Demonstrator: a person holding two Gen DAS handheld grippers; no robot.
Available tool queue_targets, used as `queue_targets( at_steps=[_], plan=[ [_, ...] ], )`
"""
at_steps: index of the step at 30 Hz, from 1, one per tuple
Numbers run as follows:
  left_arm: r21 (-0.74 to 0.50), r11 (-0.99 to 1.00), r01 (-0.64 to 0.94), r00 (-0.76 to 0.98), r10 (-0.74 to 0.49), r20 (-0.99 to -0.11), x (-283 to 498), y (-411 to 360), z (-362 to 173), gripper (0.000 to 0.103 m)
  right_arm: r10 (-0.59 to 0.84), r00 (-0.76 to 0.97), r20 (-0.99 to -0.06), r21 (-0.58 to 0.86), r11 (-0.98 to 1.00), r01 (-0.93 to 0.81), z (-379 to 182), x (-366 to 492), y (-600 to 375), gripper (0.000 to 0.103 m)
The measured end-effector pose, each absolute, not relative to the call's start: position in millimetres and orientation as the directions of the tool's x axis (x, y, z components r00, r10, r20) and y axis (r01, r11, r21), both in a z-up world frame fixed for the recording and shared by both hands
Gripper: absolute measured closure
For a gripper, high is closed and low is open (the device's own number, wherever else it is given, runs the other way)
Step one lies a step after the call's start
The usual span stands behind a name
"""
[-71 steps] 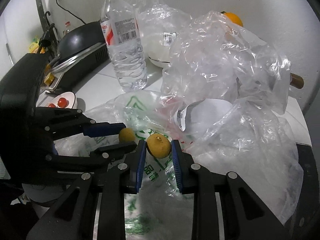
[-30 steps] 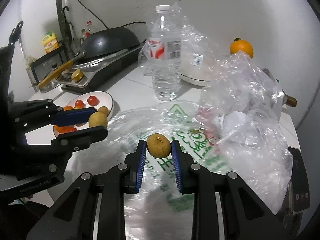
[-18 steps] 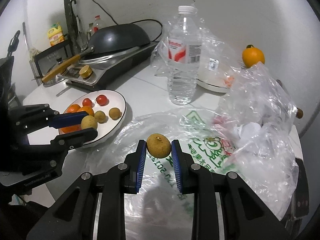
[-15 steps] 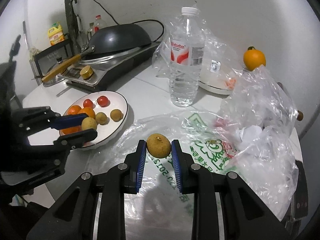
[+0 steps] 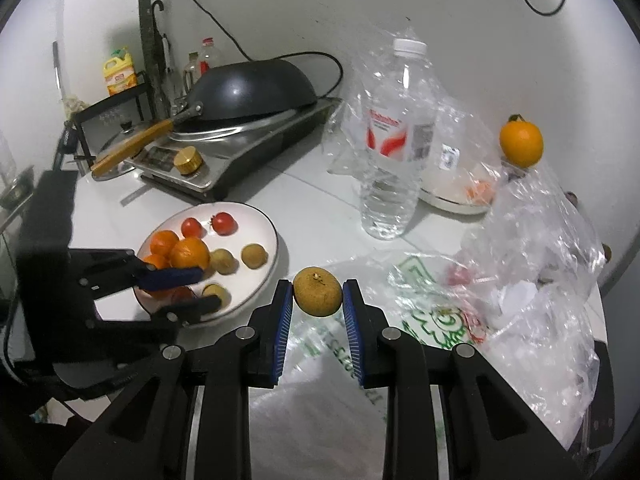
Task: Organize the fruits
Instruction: 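Carry both yellow fruits in the tools over the white plate, then open both tools to release the yellow fruits onto the plate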
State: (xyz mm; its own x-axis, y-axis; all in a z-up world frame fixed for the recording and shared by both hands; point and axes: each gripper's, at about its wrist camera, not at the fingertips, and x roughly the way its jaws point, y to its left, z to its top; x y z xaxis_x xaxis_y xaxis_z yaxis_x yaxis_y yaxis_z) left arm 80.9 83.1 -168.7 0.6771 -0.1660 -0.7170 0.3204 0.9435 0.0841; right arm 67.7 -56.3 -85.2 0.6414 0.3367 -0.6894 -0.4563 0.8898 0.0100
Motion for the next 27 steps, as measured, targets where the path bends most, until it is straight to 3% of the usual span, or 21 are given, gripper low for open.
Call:
queue_targets(
  at_steps=[27],
  plan=[
    [-0.027,0.975,0.221,0.768,-0.192,-0.611,75.5,158.3,-145.6,0.071,0.335,0.511,-0.792,-0.008,0.831,-0.556,-141.9,118.4,42.2,0.075]
  ],
)
